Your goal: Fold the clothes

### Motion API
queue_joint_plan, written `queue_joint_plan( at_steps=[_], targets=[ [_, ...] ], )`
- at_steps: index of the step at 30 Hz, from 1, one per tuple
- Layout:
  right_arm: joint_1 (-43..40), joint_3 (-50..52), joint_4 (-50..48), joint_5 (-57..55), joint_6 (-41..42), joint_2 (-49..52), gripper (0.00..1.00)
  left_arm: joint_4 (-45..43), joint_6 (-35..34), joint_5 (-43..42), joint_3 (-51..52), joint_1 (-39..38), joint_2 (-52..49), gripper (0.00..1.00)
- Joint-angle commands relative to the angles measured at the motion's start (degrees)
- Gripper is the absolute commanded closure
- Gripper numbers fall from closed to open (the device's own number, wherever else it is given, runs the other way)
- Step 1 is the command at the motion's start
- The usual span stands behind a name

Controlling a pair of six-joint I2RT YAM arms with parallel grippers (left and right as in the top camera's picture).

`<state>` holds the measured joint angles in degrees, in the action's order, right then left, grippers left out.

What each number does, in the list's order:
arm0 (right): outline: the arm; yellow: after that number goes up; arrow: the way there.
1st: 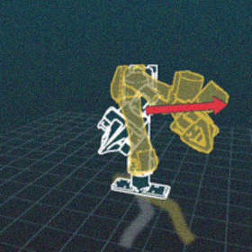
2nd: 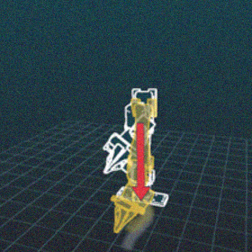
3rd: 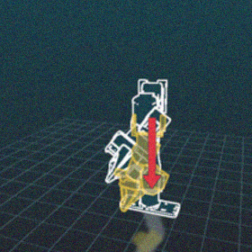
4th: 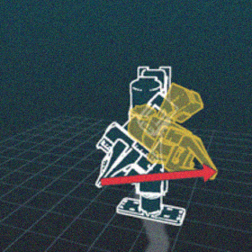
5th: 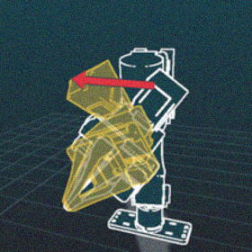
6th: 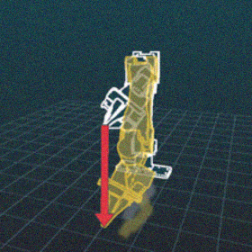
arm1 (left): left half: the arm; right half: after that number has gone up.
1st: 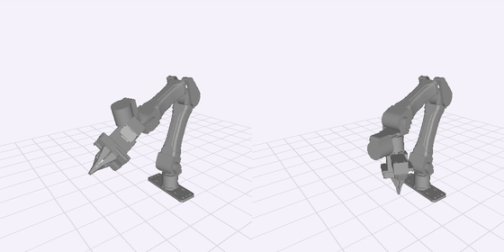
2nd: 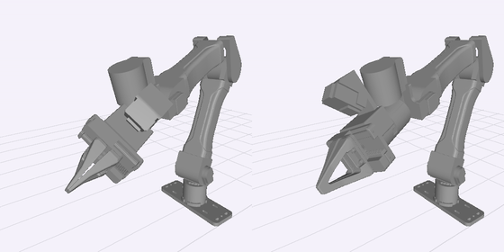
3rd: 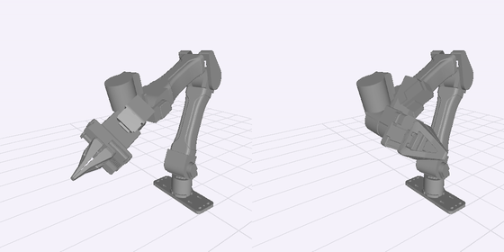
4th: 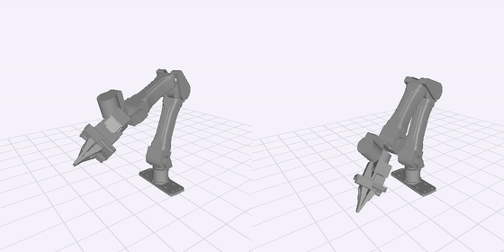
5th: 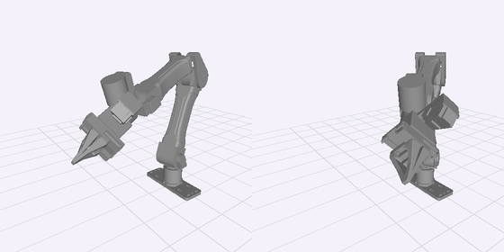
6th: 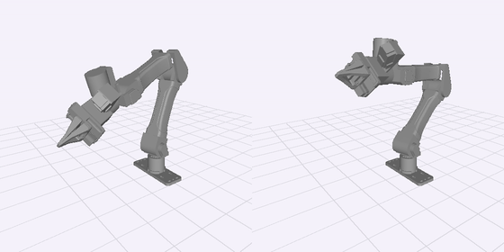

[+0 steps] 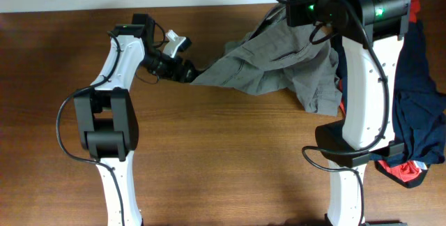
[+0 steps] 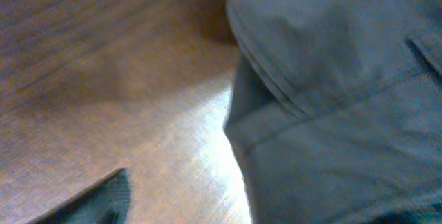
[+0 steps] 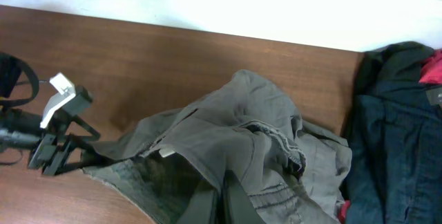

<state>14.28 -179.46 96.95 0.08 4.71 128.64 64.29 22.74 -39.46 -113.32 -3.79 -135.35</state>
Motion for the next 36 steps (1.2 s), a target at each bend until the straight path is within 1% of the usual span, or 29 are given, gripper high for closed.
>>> queue_joint_plan(
  at_steps=[1,2,3,4,6,10,13,16,18,22,28,30,36],
  targets=[
    [-0.13,-0.33,-0.17,-0.72,-0.07,-0.33,0.96,-5.11,-3.52,-1.27,0.20,0.15,-0.92,0.55],
    [-0.13,-0.33,-0.17,-0.72,-0.07,-0.33,0.96,-6.73,-4.83,-1.27,0.20,0.00,-0.94,0.72],
    [-0.13,-0.33,-0.15,-0.72,-0.07,-0.33,0.96,-7.63,-5.68,-1.27,0.20,-0.15,-0.94,0.83],
    [-0.13,-0.33,-0.15,-0.72,-0.07,-0.33,0.96,-9.18,-7.30,-1.27,0.20,-0.48,-0.94,1.00],
    [-0.13,-0.35,-0.61,-0.72,-0.42,-0.35,0.96,-10.29,-8.66,-1.27,-0.11,-0.61,-0.92,0.99],
    [-0.17,-0.50,-1.55,-0.72,-1.33,-0.96,0.96,-8.98,-10.91,-1.27,-3.93,0.57,1.25,0.99],
    [-1.81,-0.50,-2.75,-0.96,-1.31,-2.80,0.96,-6.40,-11.85,-0.55,-10.36,3.48,6.43,0.99],
    [-5.92,-0.50,-3.82,0.11,-1.07,-5.16,0.96,-6.19,-14.23,2.27,-16.81,6.69,12.24,0.99],
    [-9.62,-0.50,-4.52,2.91,-1.36,-7.23,0.96,-6.14,-14.69,4.44,-23.39,9.01,17.51,1.00],
    [-13.42,-0.50,-5.38,4.70,-3.04,-9.90,0.96,-5.92,-15.87,10.71,-28.37,9.60,24.15,1.00],
    [-17.57,-0.50,-6.38,9.55,-7.74,-16.13,0.96,-3.89,-15.82,22.25,-29.03,9.60,36.15,1.00],
    [-17.81,-0.50,-6.29,9.68,-7.96,-17.94,0.96,-2.89,-15.82,23.91,-29.03,9.60,38.75,1.00],
    [-17.79,-0.46,-4.42,9.88,-7.91,-24.06,0.96,1.66,-15.39,24.52,-29.03,9.60,44.98,0.99]
  ],
)
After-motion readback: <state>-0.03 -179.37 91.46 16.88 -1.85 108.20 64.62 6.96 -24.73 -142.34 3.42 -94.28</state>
